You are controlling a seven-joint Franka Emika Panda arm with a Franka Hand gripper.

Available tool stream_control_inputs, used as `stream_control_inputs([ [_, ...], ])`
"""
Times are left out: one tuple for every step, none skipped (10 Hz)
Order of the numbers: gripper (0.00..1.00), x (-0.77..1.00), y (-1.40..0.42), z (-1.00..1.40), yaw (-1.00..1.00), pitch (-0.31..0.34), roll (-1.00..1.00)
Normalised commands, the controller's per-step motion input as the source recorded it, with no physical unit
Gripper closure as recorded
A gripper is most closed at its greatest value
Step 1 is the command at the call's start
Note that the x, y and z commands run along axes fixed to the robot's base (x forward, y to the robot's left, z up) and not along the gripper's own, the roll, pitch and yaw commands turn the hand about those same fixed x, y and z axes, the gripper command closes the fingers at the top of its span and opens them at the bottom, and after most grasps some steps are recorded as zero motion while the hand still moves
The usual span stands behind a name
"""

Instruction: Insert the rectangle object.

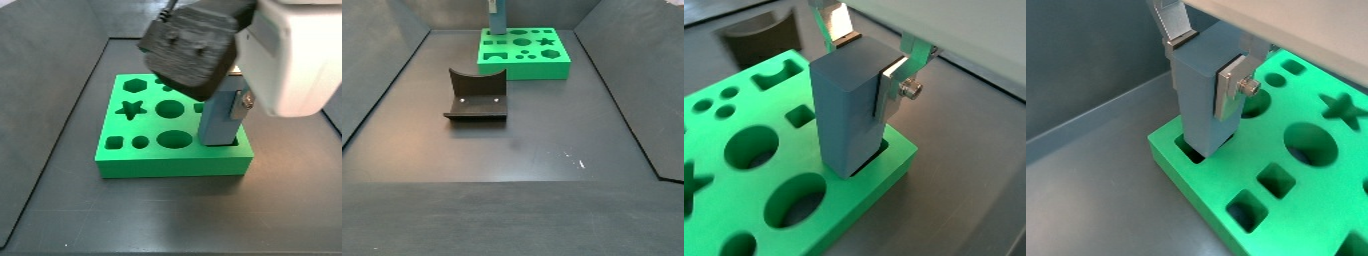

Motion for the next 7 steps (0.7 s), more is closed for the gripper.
stream_control_inputs([
  [1.0, 0.32, 0.0, -0.26, -0.69, 0.004, 0.17],
  [1.0, 0.35, -0.25, -0.5, -0.35, 0.011, 0.21],
  [1.0, 0.0, 0.0, -0.51, 0.03, -0.119, 0.03],
  [1.0, 0.04, -0.14, -0.56, 0.0, -0.147, 0.0],
  [1.0, 0.0, -0.03, -0.34, 0.22, -0.057, -0.3],
  [1.0, 0.0, 0.0, -0.39, 0.15, -0.074, -0.34],
  [1.0, 0.05, 0.02, -0.51, 0.01, -0.05, -0.28],
])
